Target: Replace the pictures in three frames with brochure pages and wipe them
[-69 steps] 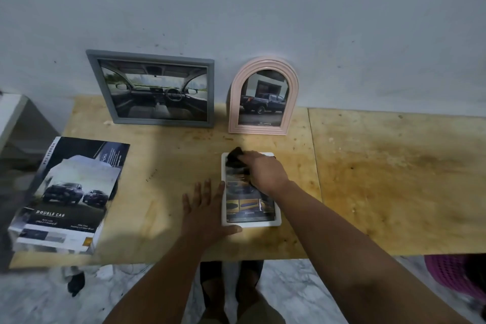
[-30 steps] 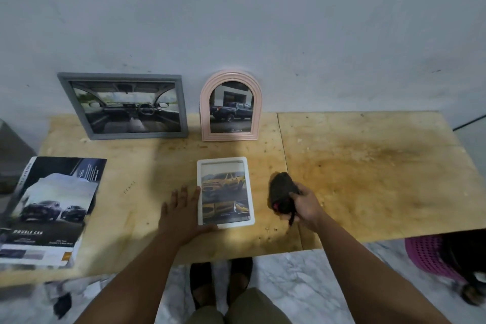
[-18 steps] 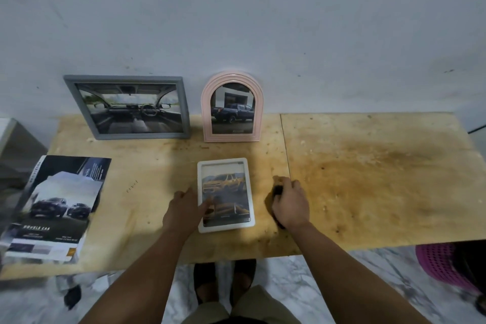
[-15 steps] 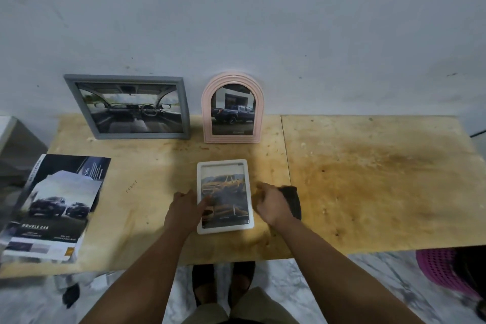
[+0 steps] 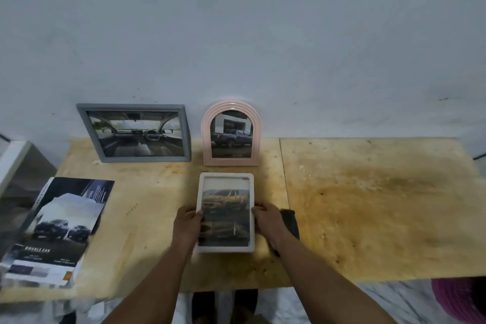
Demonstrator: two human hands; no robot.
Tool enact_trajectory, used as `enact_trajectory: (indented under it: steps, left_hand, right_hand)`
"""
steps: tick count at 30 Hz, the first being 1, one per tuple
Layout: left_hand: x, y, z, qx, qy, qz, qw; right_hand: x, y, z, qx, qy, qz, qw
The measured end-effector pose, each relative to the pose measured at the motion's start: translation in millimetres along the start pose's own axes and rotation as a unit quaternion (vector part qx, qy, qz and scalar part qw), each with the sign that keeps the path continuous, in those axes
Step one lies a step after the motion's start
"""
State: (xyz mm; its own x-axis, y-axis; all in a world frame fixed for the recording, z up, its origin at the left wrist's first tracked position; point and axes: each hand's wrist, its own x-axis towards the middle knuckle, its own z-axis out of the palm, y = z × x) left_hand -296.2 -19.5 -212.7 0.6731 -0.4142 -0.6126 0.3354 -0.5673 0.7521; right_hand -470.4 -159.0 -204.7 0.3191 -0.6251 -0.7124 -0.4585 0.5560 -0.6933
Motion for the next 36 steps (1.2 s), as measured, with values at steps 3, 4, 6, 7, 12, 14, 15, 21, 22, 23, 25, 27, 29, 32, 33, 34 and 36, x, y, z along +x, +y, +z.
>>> enact_trajectory:
  steps: [3, 4, 6, 7, 12, 14, 15, 21, 22, 23, 25, 27, 29, 32, 33, 34, 36]
  left_hand:
    - [-1.2, 37.6, 27.1, 0.004, -0.061, 0.045, 0.997]
    - [-1.5, 51.4, 39.8, 0.009, -0.079, 0.058, 0.995]
    - [-2.7, 78.4, 70.7, 0.024, -0.114, 0.091, 0.989]
    - [-2.8, 90.7, 87.0, 0.037, -0.132, 0.117, 0.984]
    - [4.3, 133.4, 162.3, 0.126, -0.199, 0.218, 0.947]
    - [9.0, 142.2, 187.3, 0.138, -0.209, 0.225, 0.942]
    - [11.4, 145.9, 198.1, 0.141, -0.209, 0.222, 0.942]
    - [35.2, 152.2, 239.9, 0.126, -0.216, 0.205, 0.946]
    - [39.6, 151.7, 243.4, 0.121, -0.215, 0.199, 0.948]
    - [42.9, 152.0, 246.1, 0.116, -0.215, 0.194, 0.95]
    - [48.1, 152.8, 251.2, 0.104, -0.213, 0.187, 0.953]
    - [50.4, 153.9, 254.6, 0.097, -0.222, 0.188, 0.952]
    - [49.7, 155.7, 253.9, 0.09, -0.228, 0.189, 0.951]
    - [39.7, 150.0, 241.5, 0.089, -0.228, 0.191, 0.951]
    - [32.2, 144.6, 232.3, 0.093, -0.229, 0.187, 0.951]
    - [24.4, 136.6, 221.9, 0.087, -0.242, 0.178, 0.95]
    - [4.2, 120.0, 192.3, 0.072, -0.269, 0.131, 0.951]
  right_hand:
    - [1.4, -21.8, -37.7, -0.007, 0.029, -0.072, 0.997]
    - [2.5, -30.3, -51.1, -0.012, 0.049, -0.098, 0.994]
    - [7.3, -48.1, -78.0, -0.011, 0.1, -0.134, 0.986]
    - [11.7, -56.8, -91.7, -0.018, 0.128, -0.147, 0.981]
    - [45.0, -93.4, -153.3, -0.078, 0.198, -0.187, 0.959]
    - [60.1, -102.9, -167.3, -0.076, 0.206, -0.196, 0.956]
    - [67.7, -106.9, -171.4, -0.07, 0.208, -0.196, 0.956]
    - [114.8, -112.6, -186.0, -0.069, 0.21, -0.177, 0.959]
    - [121.7, -112.9, -187.4, -0.067, 0.207, -0.175, 0.96]
    - [126.7, -114.1, -187.9, -0.069, 0.204, -0.173, 0.961]
    - [135.4, -116.2, -188.7, -0.068, 0.2, -0.174, 0.962]
    - [138.6, -118.2, -189.6, -0.066, 0.196, -0.177, 0.962]
    - [137.3, -118.1, -189.9, -0.074, 0.182, -0.176, 0.965]
    - [126.5, -108.1, -185.5, -0.077, 0.191, -0.154, 0.966]
    - [117.1, -102.6, -182.0, -0.077, 0.214, -0.15, 0.962]
    - [106.2, -96.3, -177.9, -0.065, 0.237, -0.16, 0.956]
    - [77.0, -83.2, -165.0, -0.016, 0.266, -0.184, 0.946]
